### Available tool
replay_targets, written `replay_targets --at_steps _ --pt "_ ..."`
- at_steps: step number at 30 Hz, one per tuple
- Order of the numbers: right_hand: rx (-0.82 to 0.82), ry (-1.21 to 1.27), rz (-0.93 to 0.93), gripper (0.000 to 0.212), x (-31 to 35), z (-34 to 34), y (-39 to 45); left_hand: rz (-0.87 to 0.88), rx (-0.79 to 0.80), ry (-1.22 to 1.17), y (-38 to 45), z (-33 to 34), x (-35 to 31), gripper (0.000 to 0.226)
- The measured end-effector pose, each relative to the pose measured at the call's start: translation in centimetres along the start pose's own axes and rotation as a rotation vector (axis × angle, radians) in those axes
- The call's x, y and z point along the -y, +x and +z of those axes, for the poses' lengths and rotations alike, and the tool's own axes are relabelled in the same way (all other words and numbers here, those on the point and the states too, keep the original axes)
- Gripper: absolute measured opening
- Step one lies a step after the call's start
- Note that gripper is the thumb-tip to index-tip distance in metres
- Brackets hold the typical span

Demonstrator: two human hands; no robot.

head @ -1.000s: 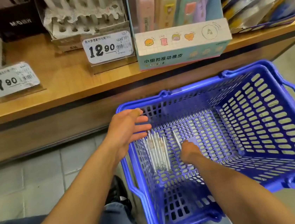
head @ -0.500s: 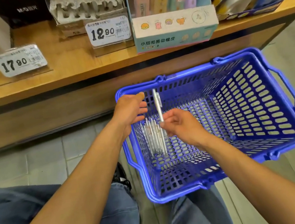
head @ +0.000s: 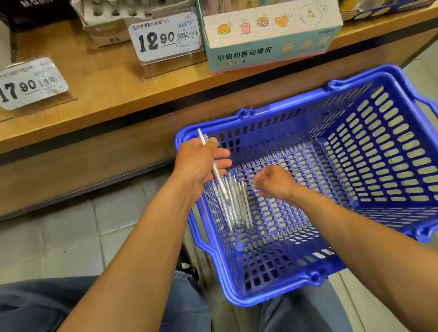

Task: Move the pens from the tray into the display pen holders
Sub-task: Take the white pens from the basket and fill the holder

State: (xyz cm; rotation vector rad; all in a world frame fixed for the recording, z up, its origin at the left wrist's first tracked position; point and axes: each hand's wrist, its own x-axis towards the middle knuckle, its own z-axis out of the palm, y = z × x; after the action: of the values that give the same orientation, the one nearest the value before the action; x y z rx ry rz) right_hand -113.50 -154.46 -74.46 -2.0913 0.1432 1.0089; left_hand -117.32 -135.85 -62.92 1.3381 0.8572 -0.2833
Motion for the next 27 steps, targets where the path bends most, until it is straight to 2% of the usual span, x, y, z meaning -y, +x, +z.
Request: replay_targets --at_steps 3,6,8,9,11,14,18,20,22,23,25,26,27 --pt "0.024 -0.261 0.121 0.021 -2.2 2.0 2.7 -0.008 0.007 -0.006 0.1 -0.1 -0.1 0.026" --pt "0.075 -0.53 0.135 0.015 -3.0 4.4 3.8 -0.007 0.023 -0.012 0.1 -0.3 0.0 0.026" --pt "0.081 -0.605 0.17 0.029 -3.8 5.7 4.5 -0.001 0.035 -0.011 0.1 -0.4 0.1 0.026" --pt "0.066 -0.606 0.182 0.029 -4.1 6.2 4.6 0.004 0.039 -0.01 0.1 -0.5 0.1 0.025" --pt "0.04 -0.596 0.198 0.01 -4.3 6.7 4.8 0.011 0.045 -0.01 0.0 -0.5 0.2 0.021" --pt "-0.015 -0.581 0.209 0.049 -4.7 7.2 5.4 0.015 0.05 -0.015 0.0 -0.5 0.2 0.008" --pt "-0.067 -0.533 0.236 0.083 -5.1 7.5 5.5 0.018 0.046 -0.006 -0.2 -0.6 0.2 0.007" --pt "-0.069 -0.509 0.269 0.09 -5.0 7.3 5.4 0.017 0.047 -0.005 -0.4 -0.7 0.2 0.008" --pt "-0.041 -0.437 0.291 0.087 -4.5 6.6 5.1 0.014 0.044 -0.01 -0.5 -0.8 0.1 0.009" --pt "-0.025 -0.394 0.279 0.076 -4.1 6.0 4.8 0.013 0.043 -0.013 -0.5 -0.9 0.1 0.009" --pt "-0.027 -0.254 0.215 0.028 -3.3 4.6 3.9 0.011 0.038 -0.019 -0.7 -0.9 -0.1 0.007" --pt "-0.015 -0.122 0.192 0.017 -2.8 4.0 3.2 0.008 0.034 -0.02 -0.8 -0.9 -0.1 0.007" --pt "-0.002 0.031 0.182 0.019 -2.3 3.4 2.5 0.004 0.029 -0.02 -0.9 -0.9 -0.2 0.007"
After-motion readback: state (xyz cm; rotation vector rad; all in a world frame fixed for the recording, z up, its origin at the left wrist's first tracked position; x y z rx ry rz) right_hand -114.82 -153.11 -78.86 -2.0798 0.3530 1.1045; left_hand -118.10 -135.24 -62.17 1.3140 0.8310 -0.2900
